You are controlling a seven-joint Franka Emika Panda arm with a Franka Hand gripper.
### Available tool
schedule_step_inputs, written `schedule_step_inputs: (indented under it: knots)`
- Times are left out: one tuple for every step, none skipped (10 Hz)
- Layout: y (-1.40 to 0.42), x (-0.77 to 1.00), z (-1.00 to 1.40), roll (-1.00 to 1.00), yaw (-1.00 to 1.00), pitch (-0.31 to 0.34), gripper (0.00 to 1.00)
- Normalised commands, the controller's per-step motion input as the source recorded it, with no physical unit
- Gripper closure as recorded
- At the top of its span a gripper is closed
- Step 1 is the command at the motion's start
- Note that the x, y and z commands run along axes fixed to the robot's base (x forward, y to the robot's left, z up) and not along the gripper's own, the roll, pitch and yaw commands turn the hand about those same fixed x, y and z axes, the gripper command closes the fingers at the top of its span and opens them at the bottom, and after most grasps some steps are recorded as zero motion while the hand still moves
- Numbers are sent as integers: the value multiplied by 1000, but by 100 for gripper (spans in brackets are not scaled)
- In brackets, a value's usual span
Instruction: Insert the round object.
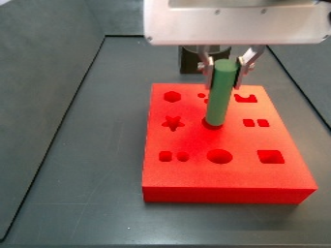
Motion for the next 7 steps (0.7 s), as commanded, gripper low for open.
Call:
schedule_step_inputs:
  knots:
    - [-26,0,-254,0,0,-57,100]
    - [0,0,-60,17,0,0,100]
    - [0,3,-31,111,0,10,100]
    - [0,0,-74,74,0,0,100]
    - [0,0,-234,0,0,-13,100]
    - [0,-240,-34,0,0,-26,100]
    - [0,-254,0,26,0,0,100]
